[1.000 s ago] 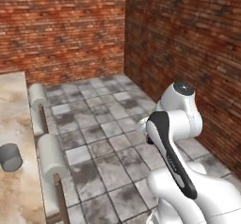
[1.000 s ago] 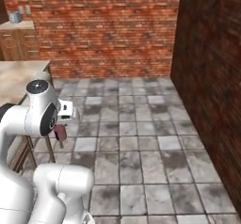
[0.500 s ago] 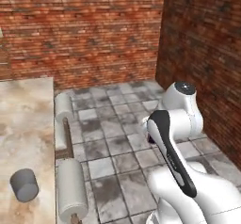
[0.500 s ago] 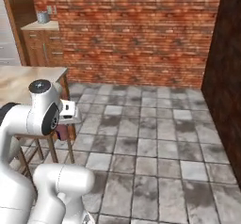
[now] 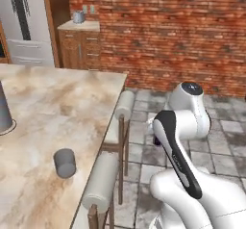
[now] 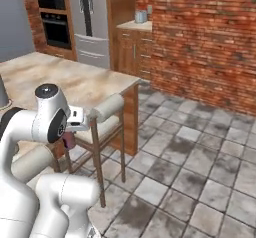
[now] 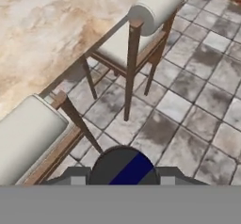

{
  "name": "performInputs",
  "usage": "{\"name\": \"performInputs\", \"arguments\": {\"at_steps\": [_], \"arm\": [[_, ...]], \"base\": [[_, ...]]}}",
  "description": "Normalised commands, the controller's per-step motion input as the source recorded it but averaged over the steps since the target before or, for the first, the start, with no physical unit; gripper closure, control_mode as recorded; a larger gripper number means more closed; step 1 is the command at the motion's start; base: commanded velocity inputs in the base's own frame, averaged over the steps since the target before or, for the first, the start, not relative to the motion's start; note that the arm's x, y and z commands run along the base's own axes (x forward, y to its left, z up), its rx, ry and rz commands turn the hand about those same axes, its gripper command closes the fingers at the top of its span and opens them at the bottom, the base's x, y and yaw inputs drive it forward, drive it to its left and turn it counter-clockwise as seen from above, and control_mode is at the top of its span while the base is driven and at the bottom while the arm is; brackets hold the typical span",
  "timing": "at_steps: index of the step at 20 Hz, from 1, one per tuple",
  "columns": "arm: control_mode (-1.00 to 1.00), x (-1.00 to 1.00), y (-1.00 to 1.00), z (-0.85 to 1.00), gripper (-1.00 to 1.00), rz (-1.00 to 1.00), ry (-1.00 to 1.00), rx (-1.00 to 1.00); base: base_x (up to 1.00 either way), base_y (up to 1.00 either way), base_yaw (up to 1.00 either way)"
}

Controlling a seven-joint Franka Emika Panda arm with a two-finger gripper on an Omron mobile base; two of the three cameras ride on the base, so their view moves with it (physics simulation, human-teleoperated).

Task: There is a wine glass and glass cup on the dining counter. Place the wine bottle next to the wine glass and the juice bottle next to the glass cup.

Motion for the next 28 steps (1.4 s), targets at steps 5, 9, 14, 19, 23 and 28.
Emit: {"name": "performInputs", "arguments": {"at_steps": [5, 9, 14, 19, 23, 28], "arm": [[1.0, 0.0, 0.0, 0.0, 1.0, 0.0, 0.0, 0.0], [1.0, 0.0, 0.0, 0.0, 1.0, 0.0, 0.0, 0.0], [1.0, 0.0, 0.0, 0.0, 1.0, 0.0, 0.0, 0.0], [1.0, 0.0, 0.0, 0.0, 1.0, 0.0, 0.0, 0.0], [1.0, 0.0, 0.0, 0.0, 1.0, 0.0, 0.0, 0.0], [1.0, 0.0, 0.0, 0.0, 1.0, 0.0, 0.0, 0.0]], "base": [[0.43, -0.03, 0.75], [0.41, -0.03, 0.75], [0.32, -0.04, 0.79], [0.23, -0.04, 0.73], [0.16, -0.01, 0.59], [0.02, -0.11, 0.2]]}}
